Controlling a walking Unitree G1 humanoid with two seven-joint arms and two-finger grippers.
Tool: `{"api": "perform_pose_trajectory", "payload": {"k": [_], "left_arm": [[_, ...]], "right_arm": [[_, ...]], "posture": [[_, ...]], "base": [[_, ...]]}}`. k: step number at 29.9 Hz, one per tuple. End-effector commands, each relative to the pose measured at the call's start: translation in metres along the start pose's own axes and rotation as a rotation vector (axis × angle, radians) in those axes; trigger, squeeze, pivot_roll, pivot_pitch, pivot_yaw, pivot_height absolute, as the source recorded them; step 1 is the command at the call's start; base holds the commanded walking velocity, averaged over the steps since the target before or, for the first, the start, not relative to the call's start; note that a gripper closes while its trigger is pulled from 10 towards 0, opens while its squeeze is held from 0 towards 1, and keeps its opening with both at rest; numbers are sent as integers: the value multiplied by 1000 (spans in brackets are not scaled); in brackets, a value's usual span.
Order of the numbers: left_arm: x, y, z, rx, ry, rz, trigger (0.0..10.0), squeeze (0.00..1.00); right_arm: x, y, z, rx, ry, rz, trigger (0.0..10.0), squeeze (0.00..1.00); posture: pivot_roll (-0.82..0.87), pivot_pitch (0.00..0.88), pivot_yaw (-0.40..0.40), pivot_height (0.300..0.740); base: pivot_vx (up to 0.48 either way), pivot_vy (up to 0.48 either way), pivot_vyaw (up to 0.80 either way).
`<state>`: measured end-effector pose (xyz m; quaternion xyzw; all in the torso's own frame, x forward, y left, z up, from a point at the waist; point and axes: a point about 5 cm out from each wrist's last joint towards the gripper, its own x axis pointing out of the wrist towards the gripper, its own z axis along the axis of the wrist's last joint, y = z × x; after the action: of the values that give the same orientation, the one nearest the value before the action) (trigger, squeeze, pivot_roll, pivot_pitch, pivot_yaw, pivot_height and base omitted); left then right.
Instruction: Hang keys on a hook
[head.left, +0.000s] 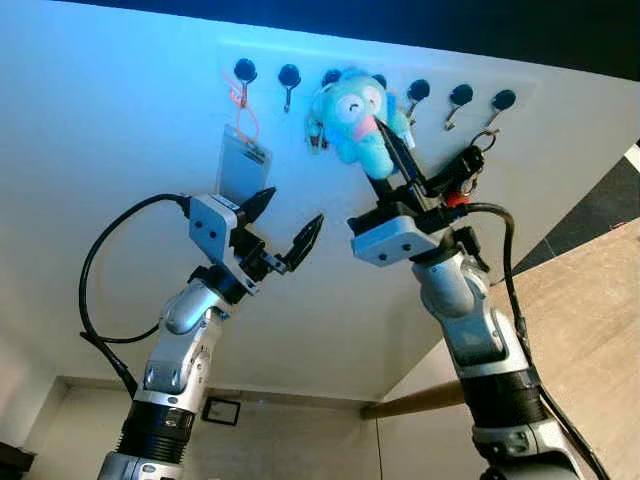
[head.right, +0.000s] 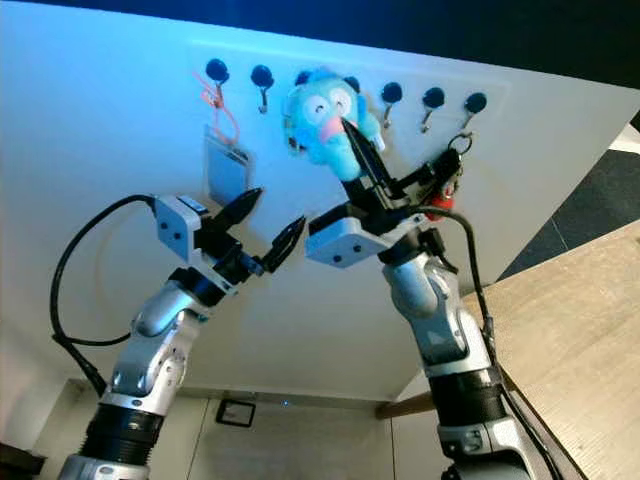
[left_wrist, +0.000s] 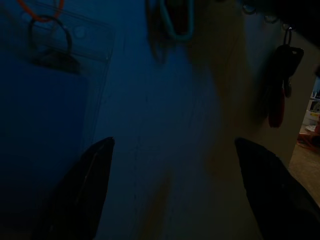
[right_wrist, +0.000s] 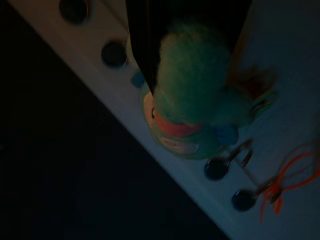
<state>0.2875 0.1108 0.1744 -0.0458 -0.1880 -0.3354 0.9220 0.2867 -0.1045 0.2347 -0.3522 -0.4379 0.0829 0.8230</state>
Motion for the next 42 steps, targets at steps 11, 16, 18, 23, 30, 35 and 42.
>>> {"api": "perform_pose_trajectory", "payload": {"k": [11, 16, 18, 23, 30, 35, 42], "left_arm": [[1, -10, -3, -9, 16, -37, 10000, 0], [0, -10, -3, -7, 19, -40, 10000, 0], [0, -10, -3, -6, 21, -40, 10000, 0], [0, -10, -3, -4, 22, -41, 10000, 0], [4, -9, 0, -1, -5, -25, 10000, 0], [13, -10, 13, -9, -70, -30, 10000, 0], [19, -16, 23, 1, -97, -77, 10000, 0]], "right_arm": [[-39, 11, -11, -23, 120, 61, 10000, 0], [-45, 17, -12, -13, 148, 75, 10000, 0], [-48, 20, -12, -8, 155, 82, 10000, 0], [-52, 24, -11, -4, 163, 94, 10000, 0], [-49, 24, -9, 27, 153, 98, 10000, 0], [-45, 22, -9, 26, 140, 87, 10000, 0], [-43, 21, -11, 22, 138, 86, 10000, 0]], "posture": [[65, 43, -87, 740], [66, 44, -89, 740], [66, 44, -89, 740], [66, 41, -88, 740], [62, 33, -88, 740], [61, 35, -91, 740], [66, 37, -95, 740]], "base": [[0, 0, 0], [0, 0, 0], [0, 0, 0], [0, 0, 0], [0, 0, 0], [0, 0, 0], [0, 0, 0]]}}
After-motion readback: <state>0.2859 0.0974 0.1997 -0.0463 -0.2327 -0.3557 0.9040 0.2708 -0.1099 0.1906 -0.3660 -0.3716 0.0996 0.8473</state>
